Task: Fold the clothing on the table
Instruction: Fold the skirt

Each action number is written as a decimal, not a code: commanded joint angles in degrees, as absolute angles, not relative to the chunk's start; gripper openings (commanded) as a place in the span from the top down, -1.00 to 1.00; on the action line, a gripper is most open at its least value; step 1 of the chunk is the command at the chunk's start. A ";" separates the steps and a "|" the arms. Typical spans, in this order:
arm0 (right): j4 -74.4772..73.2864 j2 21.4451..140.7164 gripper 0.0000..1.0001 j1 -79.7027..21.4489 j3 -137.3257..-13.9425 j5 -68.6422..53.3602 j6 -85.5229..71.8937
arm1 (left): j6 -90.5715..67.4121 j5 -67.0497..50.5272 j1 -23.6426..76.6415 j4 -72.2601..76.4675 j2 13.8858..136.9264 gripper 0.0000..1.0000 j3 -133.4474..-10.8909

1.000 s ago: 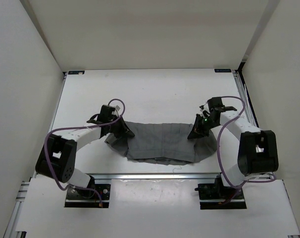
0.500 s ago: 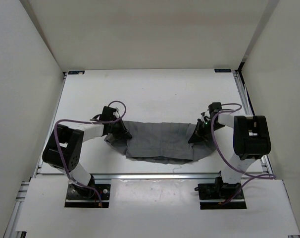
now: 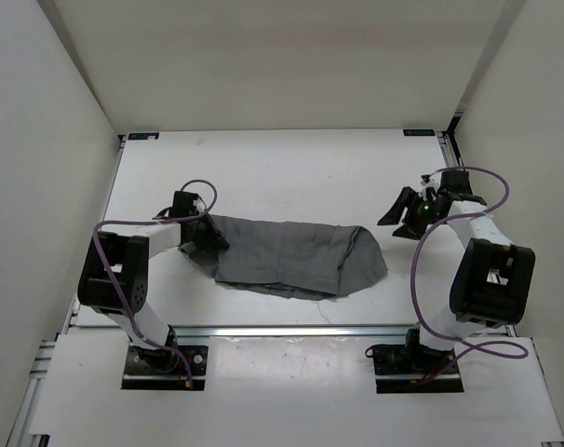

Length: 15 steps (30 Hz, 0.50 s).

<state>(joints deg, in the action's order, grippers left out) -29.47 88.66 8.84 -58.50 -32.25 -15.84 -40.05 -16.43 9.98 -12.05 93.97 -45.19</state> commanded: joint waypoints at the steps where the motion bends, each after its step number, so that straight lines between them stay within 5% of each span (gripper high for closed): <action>1: -33.58 90.61 -0.37 10.63 -57.22 -29.10 -10.99 | -37.44 -13.18 7.03 -15.46 91.76 1.00 -46.23; 15: -19.26 98.96 -0.38 3.00 -52.65 -44.28 -11.16 | -35.60 -13.36 7.91 -17.49 92.55 1.00 -46.14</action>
<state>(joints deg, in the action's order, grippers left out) -24.56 98.78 4.69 -52.97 -37.12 -11.40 -37.36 -15.16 7.62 -14.57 93.51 -45.89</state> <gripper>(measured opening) 0.690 0.020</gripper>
